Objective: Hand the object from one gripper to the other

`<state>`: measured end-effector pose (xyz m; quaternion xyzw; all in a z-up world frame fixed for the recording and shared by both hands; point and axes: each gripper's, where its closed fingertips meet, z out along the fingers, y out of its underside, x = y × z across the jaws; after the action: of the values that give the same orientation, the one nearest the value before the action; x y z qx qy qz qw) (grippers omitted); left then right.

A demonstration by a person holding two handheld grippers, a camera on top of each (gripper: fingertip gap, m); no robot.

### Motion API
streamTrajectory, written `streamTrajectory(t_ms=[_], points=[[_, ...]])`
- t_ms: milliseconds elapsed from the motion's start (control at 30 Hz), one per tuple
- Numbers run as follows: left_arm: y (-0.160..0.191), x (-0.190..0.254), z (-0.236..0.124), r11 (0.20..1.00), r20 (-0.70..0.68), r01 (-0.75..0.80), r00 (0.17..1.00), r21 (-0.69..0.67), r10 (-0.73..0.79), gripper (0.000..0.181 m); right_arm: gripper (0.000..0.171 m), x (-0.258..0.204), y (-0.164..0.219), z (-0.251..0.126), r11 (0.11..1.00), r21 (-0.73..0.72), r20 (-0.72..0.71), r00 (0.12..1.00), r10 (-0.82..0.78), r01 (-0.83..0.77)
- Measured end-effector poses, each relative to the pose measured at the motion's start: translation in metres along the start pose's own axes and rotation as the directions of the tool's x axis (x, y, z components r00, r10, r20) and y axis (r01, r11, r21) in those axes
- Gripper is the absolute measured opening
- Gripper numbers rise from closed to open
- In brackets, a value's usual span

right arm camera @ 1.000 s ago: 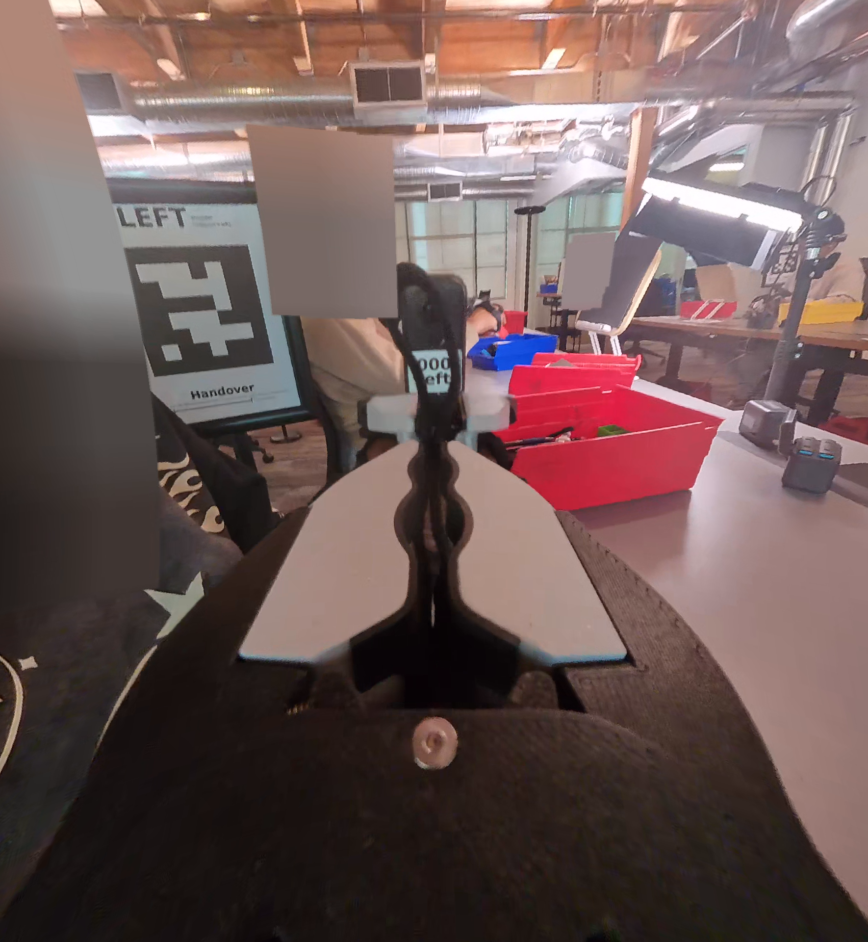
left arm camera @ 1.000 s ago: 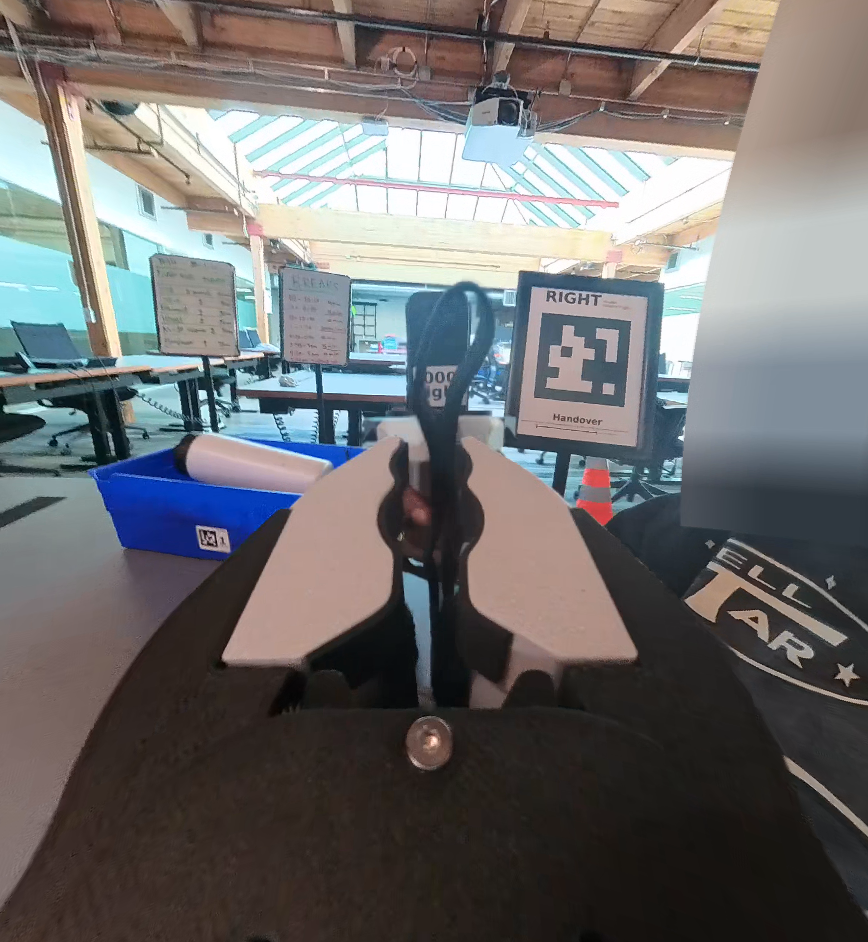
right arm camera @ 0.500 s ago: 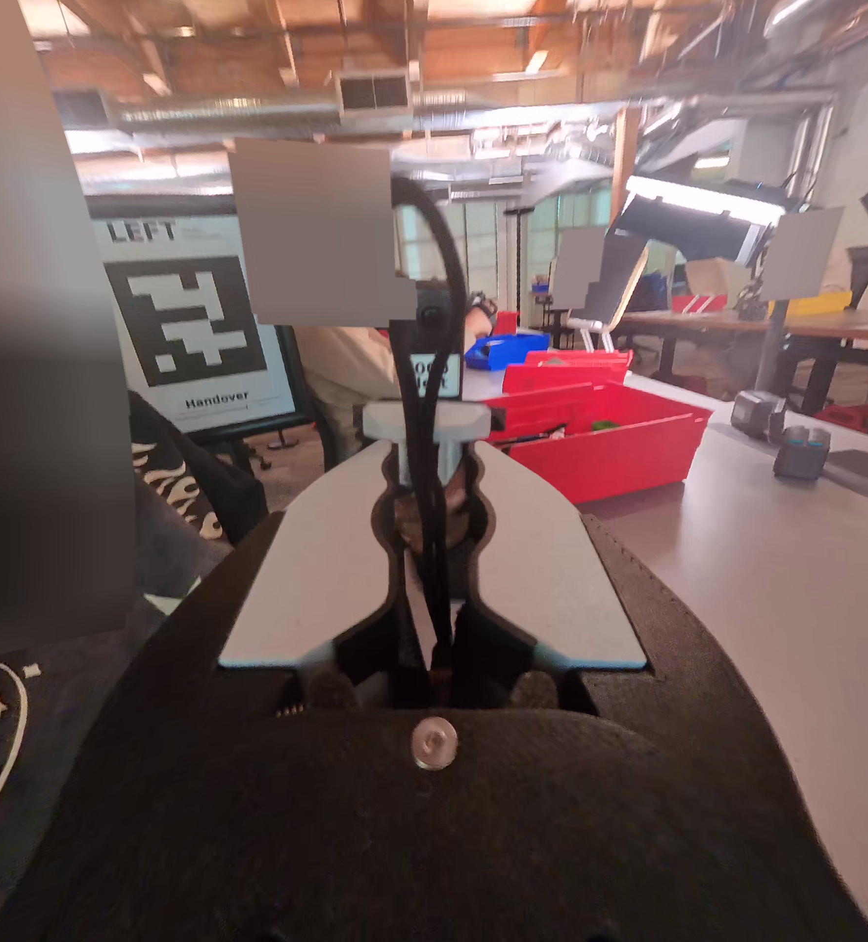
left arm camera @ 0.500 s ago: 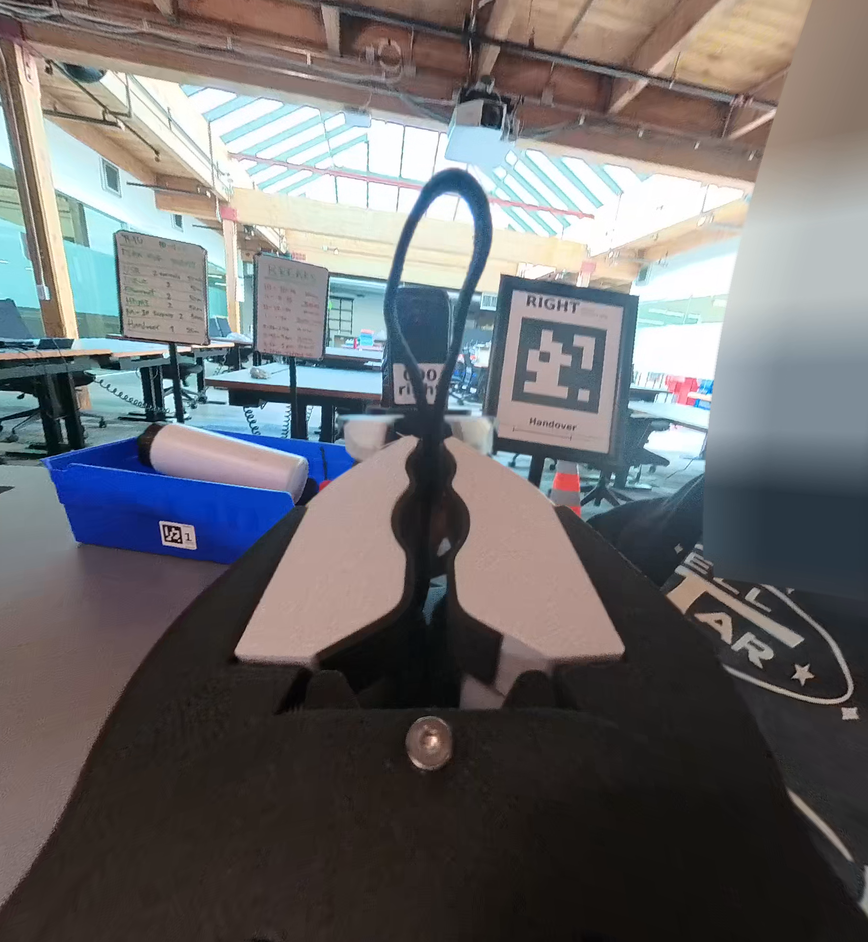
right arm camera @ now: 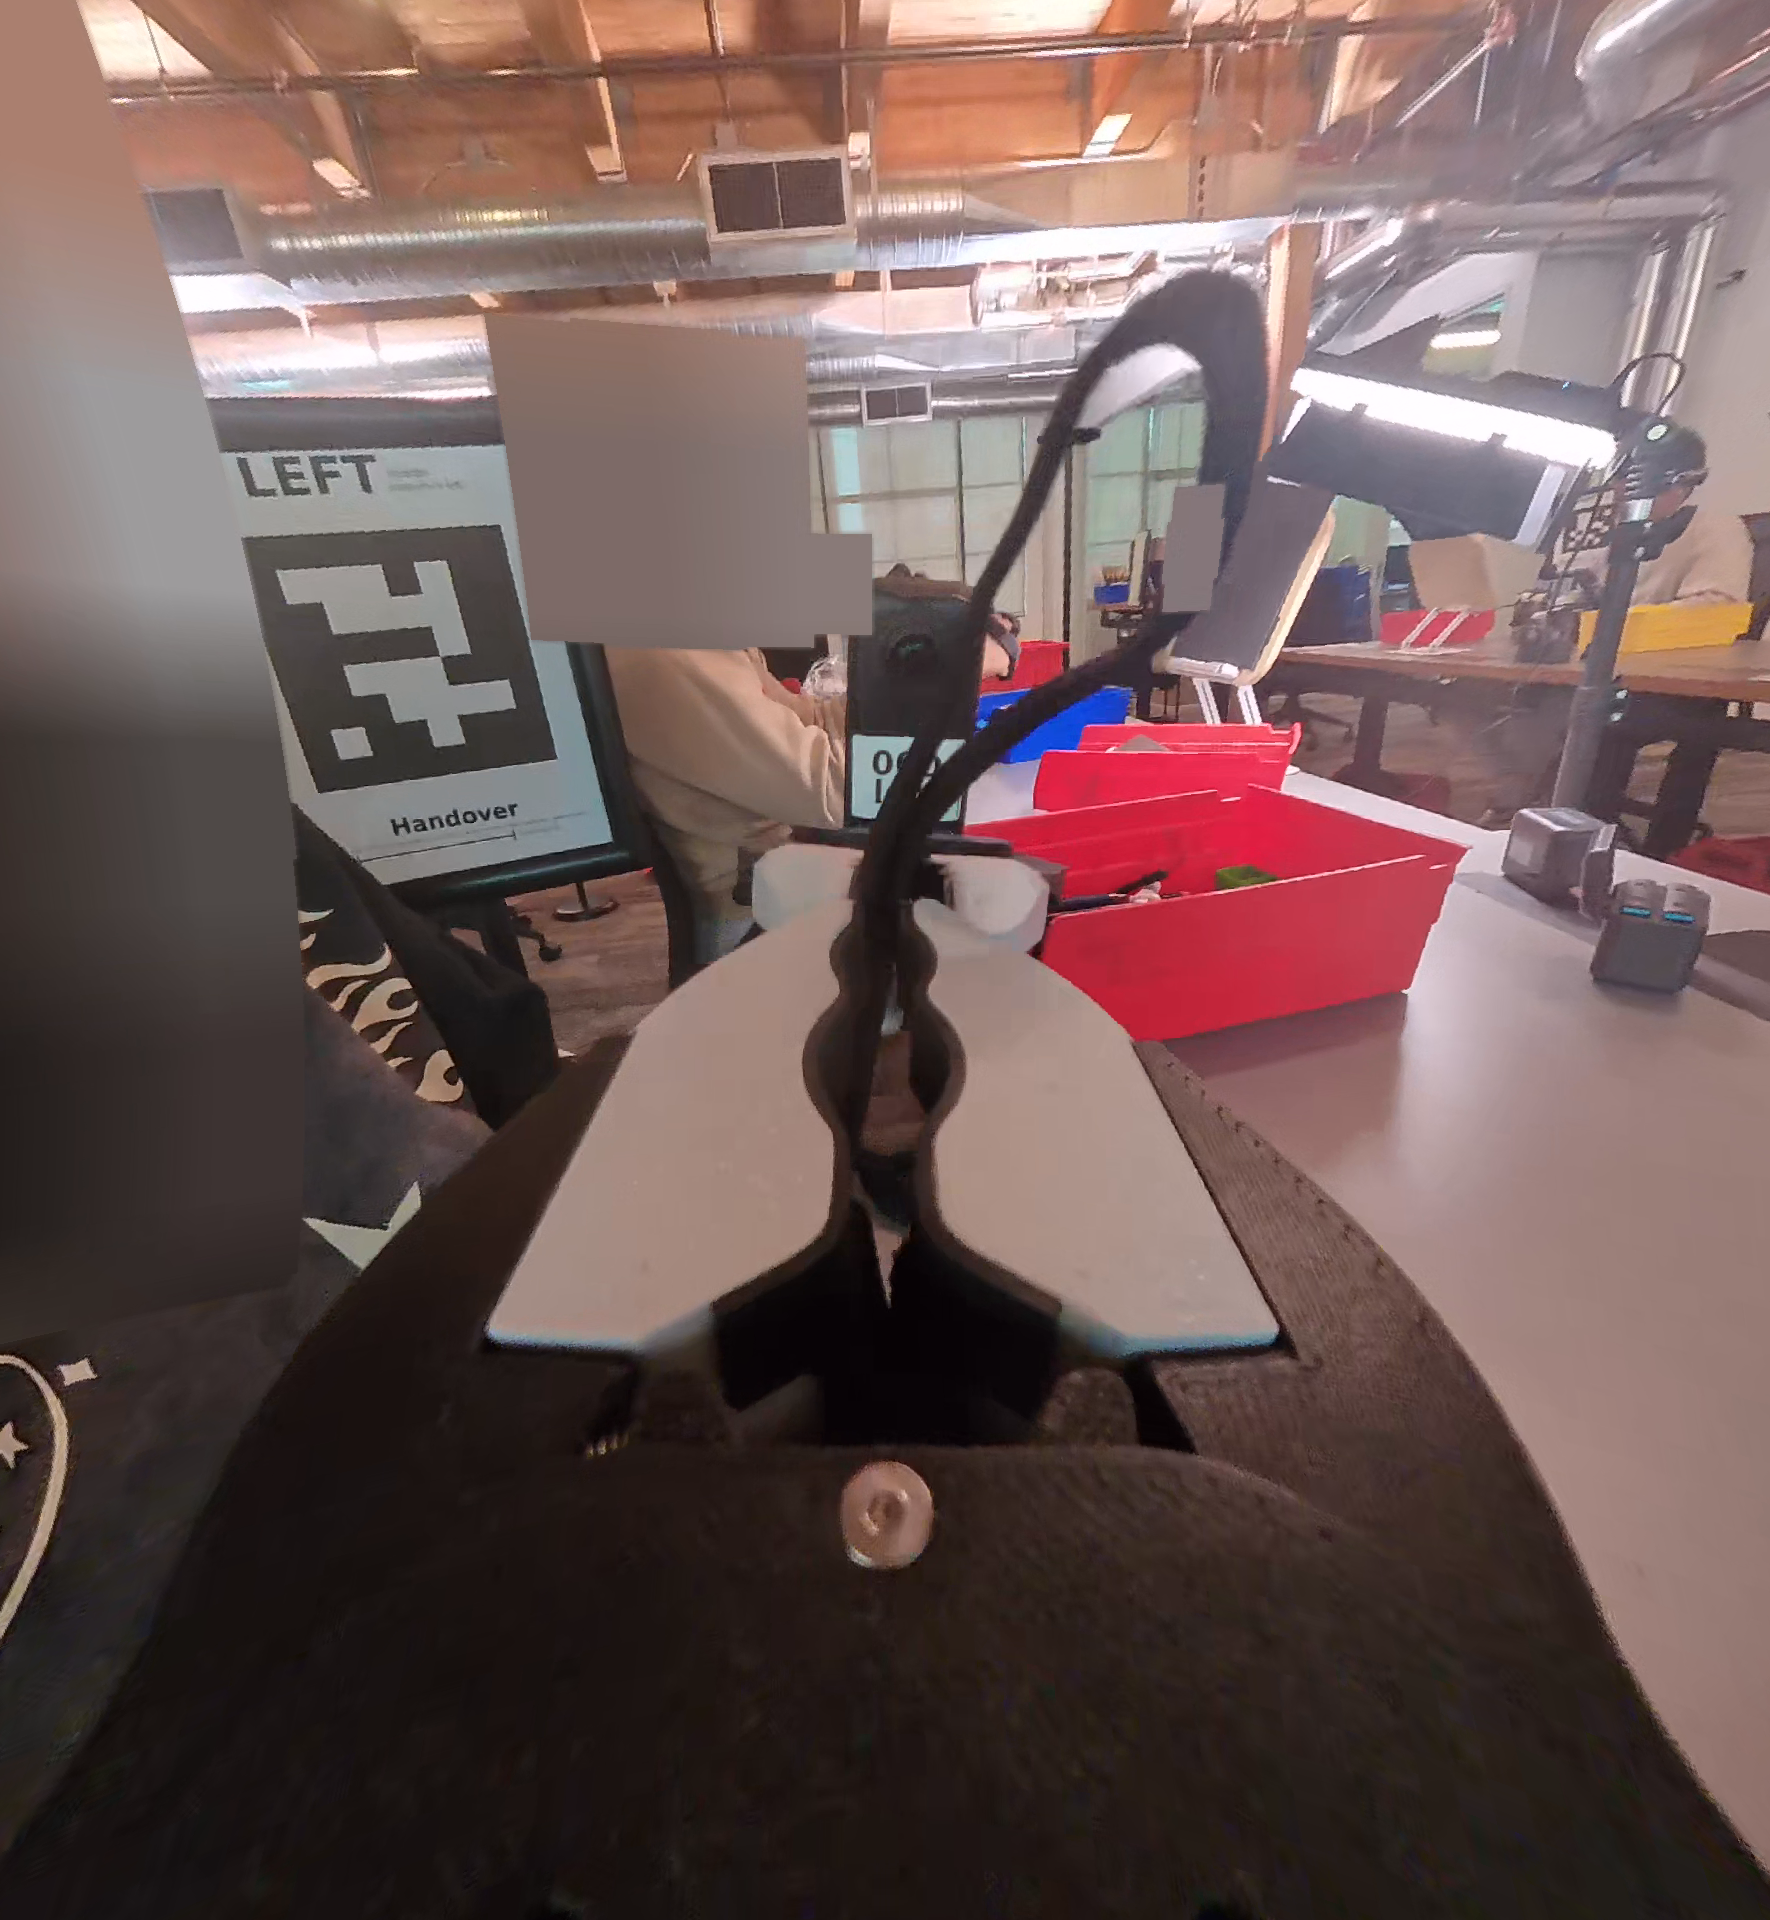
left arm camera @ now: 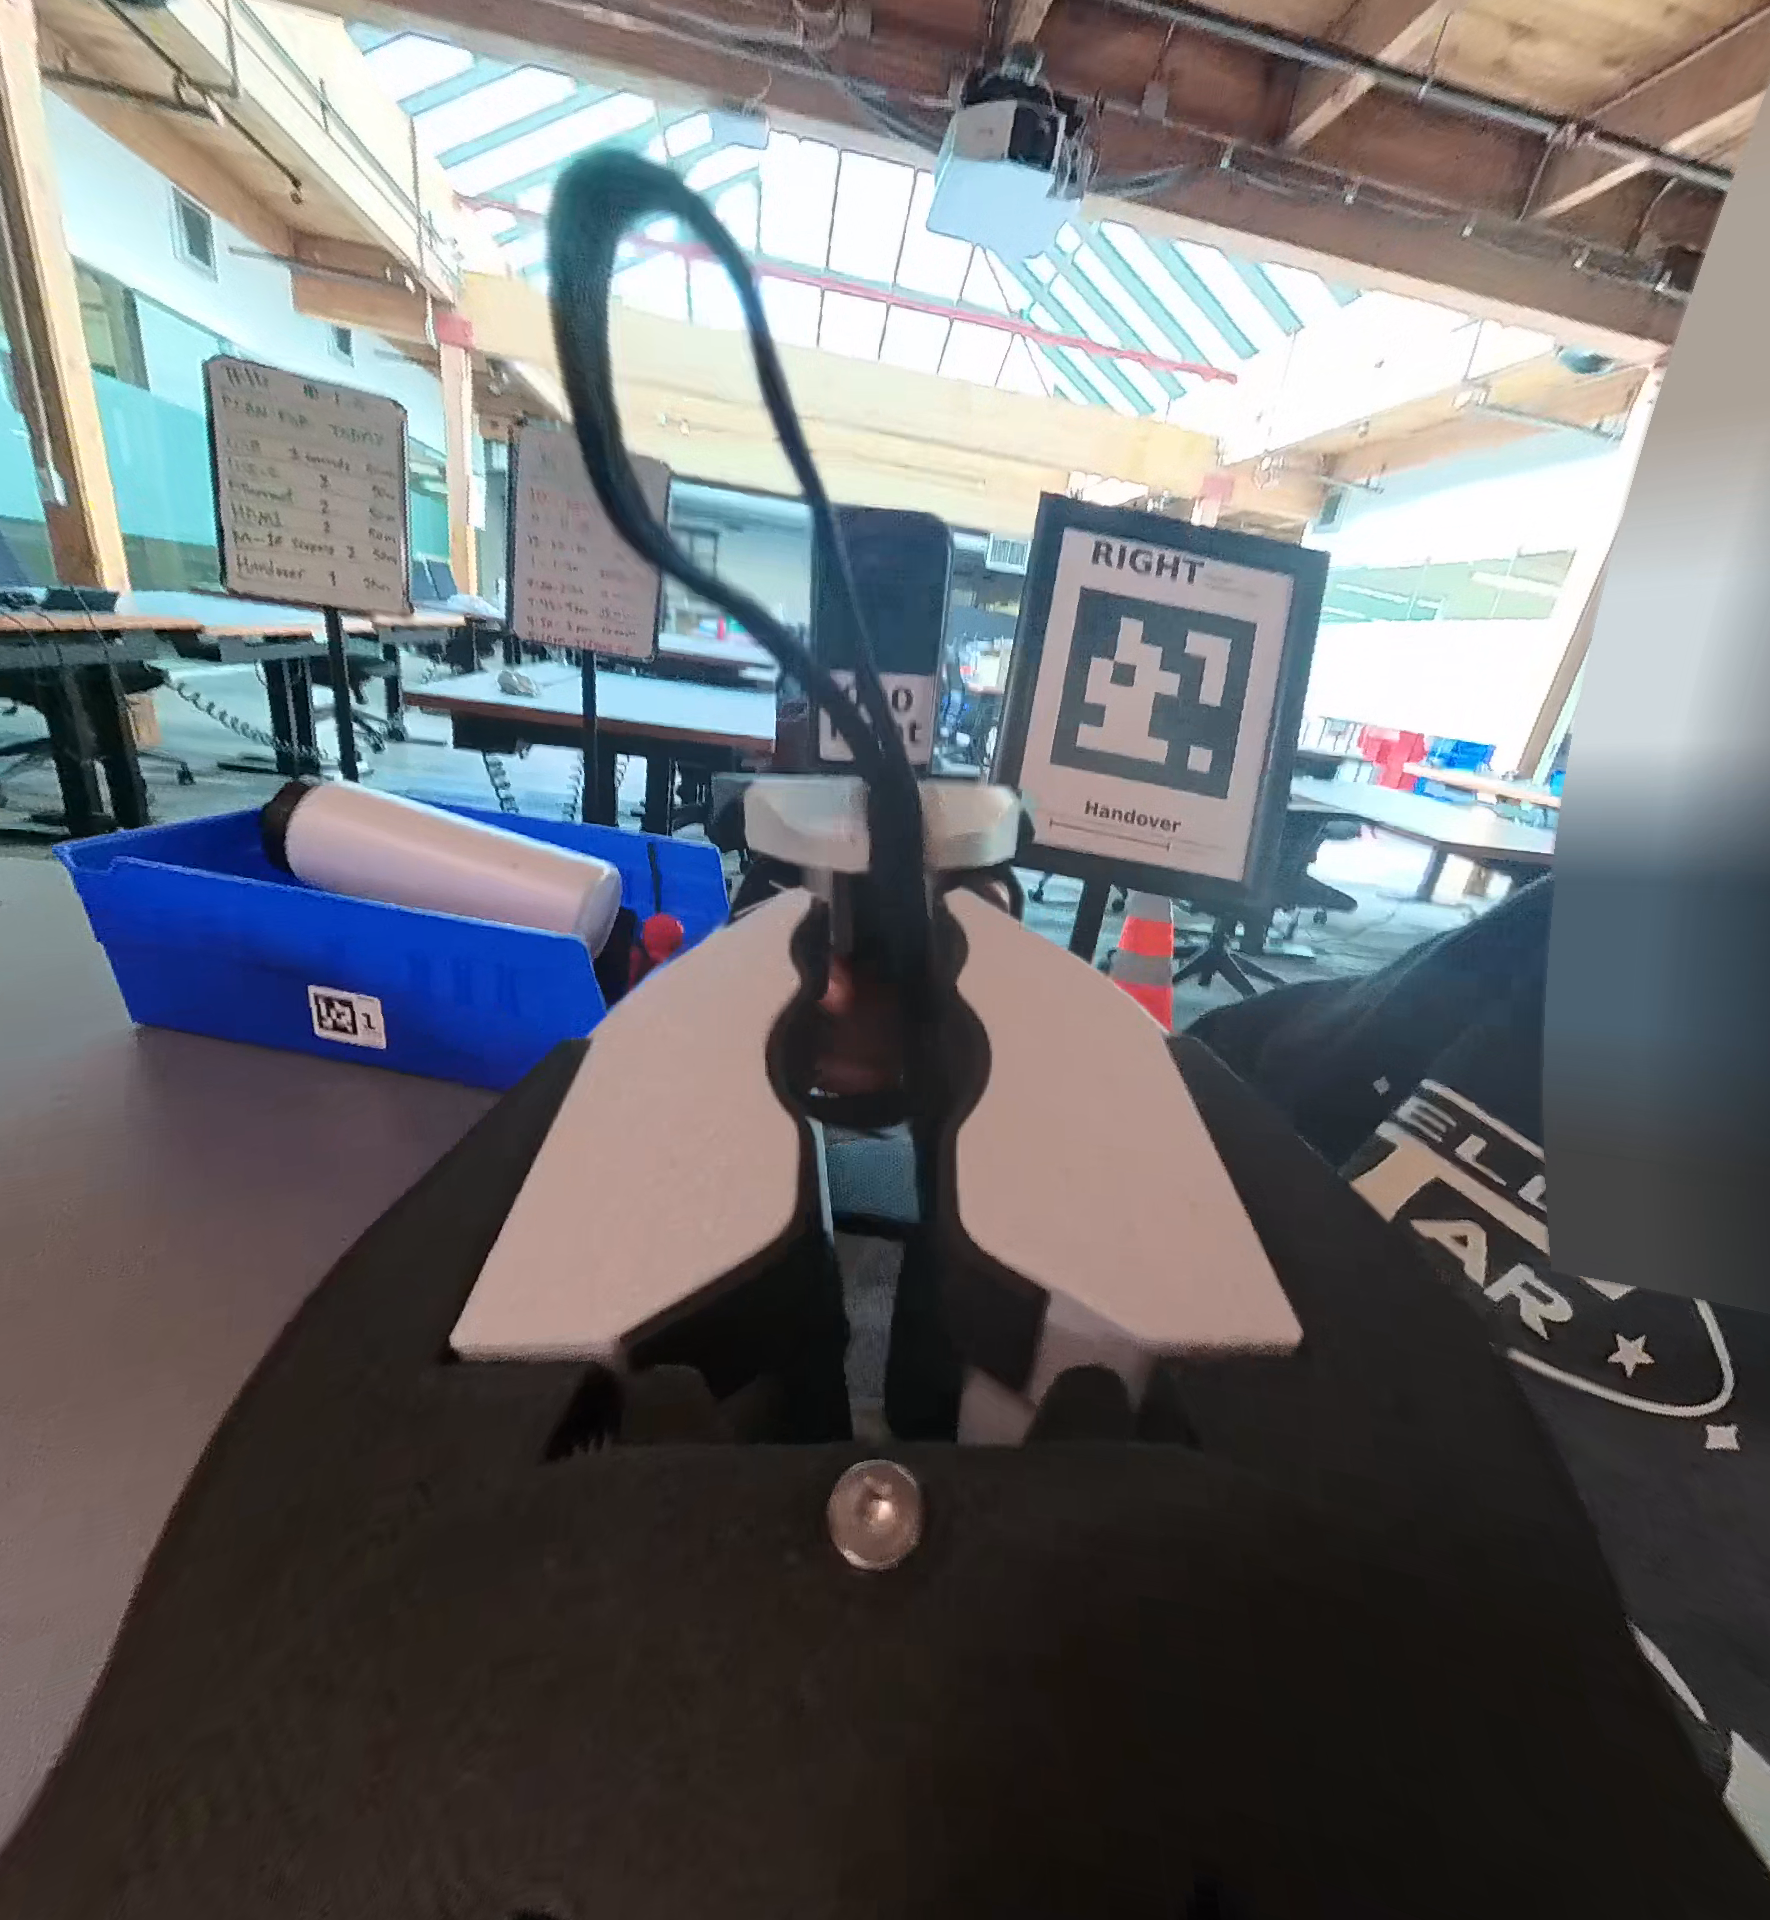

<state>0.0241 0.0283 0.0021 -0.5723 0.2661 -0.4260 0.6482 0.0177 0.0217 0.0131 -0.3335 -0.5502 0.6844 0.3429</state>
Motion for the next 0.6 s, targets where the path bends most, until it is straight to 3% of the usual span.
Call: streamTrajectory(t_ms=[33,100,200,400,500,600], points=[[0.005,0.0,0.002,1.0,-0.003,-0.001,1.0,-0.03,0.001,0.018,0.006,0.001,-0.002,-0.001,1.0,0.008,-0.008,1.0,-0.007,0.007],[0.007,0.004,0.003,0.999,-0.018,-0.025,1.0,-0.048,0.024,0.006,0.006,0.002,-0.004,-0.001,1.0,0.019,-0.025,1.0,-0.013,0.013],[0.005,0.004,0.003,0.999,-0.007,-0.035,0.999,-0.04,0.035,0.005,0.007,0.001,-0.006,-0.001,0.999,0.035,-0.026,1.0,-0.008,0.009],[-0.012,0.004,-0.005,0.998,-0.016,0.009,1.0,0.064,-0.008,0.006,0.027,0.0,0.01,0.001,0.998,-0.06,0.008,1.0,0.003,-0.003],[-0.016,0.003,-0.007,0.997,-0.01,0.015,1.0,0.081,-0.014,0.006,0.023,-0.006,0.024,0.005,0.99,-0.139,0.05,0.999,0.001,0.005],[-0.017,0.004,-0.007,0.995,-0.018,0.018,1.0,0.094,-0.017,0.007,0.006,-0.005,0.025,0.007,0.99,-0.139,0.036,0.999,-0.026,0.031]])
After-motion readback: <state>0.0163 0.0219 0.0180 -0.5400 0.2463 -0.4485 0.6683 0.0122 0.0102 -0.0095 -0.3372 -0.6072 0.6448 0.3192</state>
